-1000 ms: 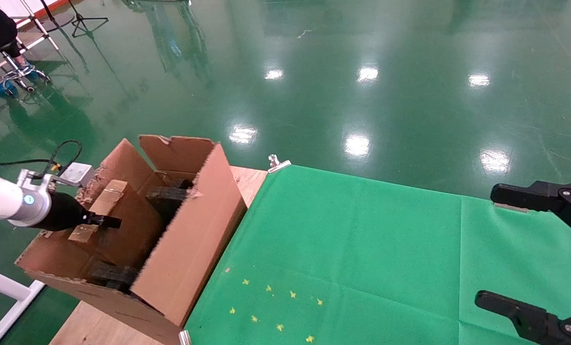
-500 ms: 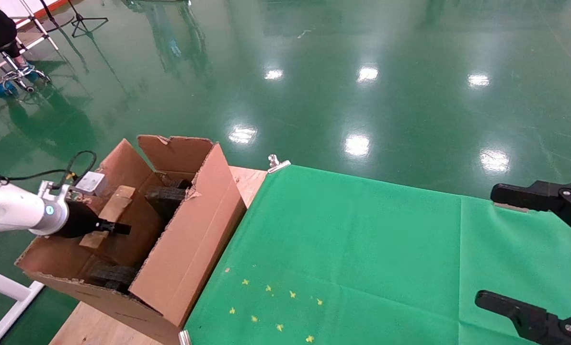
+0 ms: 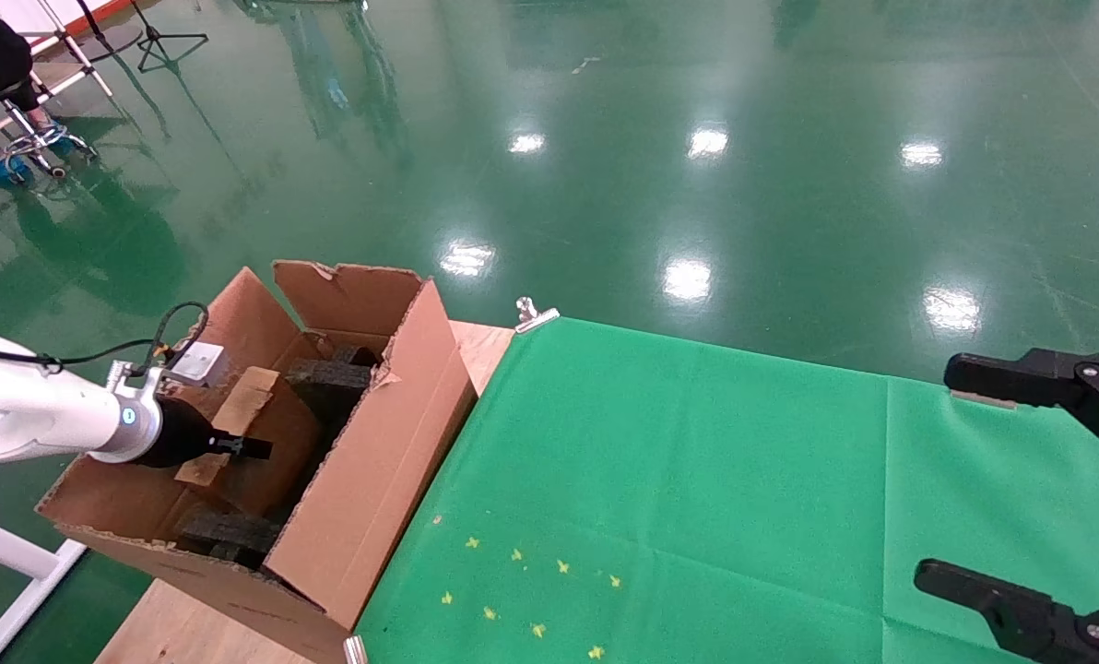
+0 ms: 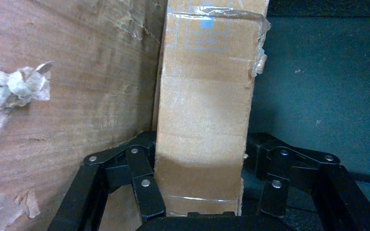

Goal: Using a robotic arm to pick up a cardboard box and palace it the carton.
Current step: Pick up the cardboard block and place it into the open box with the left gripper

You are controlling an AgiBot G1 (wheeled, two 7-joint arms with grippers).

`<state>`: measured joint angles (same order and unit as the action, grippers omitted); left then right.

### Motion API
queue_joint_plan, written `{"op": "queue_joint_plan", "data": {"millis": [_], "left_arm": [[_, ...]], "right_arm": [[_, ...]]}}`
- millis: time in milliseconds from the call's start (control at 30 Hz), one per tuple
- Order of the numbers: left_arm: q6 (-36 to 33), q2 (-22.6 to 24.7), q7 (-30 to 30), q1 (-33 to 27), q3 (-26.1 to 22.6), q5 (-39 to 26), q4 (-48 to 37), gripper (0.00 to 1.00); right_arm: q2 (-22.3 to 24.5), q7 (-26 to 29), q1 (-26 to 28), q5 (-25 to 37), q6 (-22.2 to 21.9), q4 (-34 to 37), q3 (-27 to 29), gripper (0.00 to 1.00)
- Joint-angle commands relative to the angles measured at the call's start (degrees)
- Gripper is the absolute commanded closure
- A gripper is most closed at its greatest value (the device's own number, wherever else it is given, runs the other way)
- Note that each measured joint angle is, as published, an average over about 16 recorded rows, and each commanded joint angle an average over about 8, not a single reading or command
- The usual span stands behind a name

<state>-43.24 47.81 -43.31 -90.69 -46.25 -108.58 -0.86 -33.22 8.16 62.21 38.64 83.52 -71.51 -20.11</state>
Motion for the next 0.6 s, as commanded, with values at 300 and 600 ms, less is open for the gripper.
{"op": "queue_joint_plan", "data": {"millis": [300,600], "left_arm": [[0.27,0.13,-0.12,0.01,-0.08,-0.11,-0.05,0.0],[-0.2,-0.09,0.04,-1.25,-0.45,-0.61,0.25,0.0]], "right_arm": [[0.0,0.0,0.0,0.0,0.0,0.01,0.0,0.0],[0.0,0.0,0.0,0.0,0.0,0.01,0.0,0.0]]}}
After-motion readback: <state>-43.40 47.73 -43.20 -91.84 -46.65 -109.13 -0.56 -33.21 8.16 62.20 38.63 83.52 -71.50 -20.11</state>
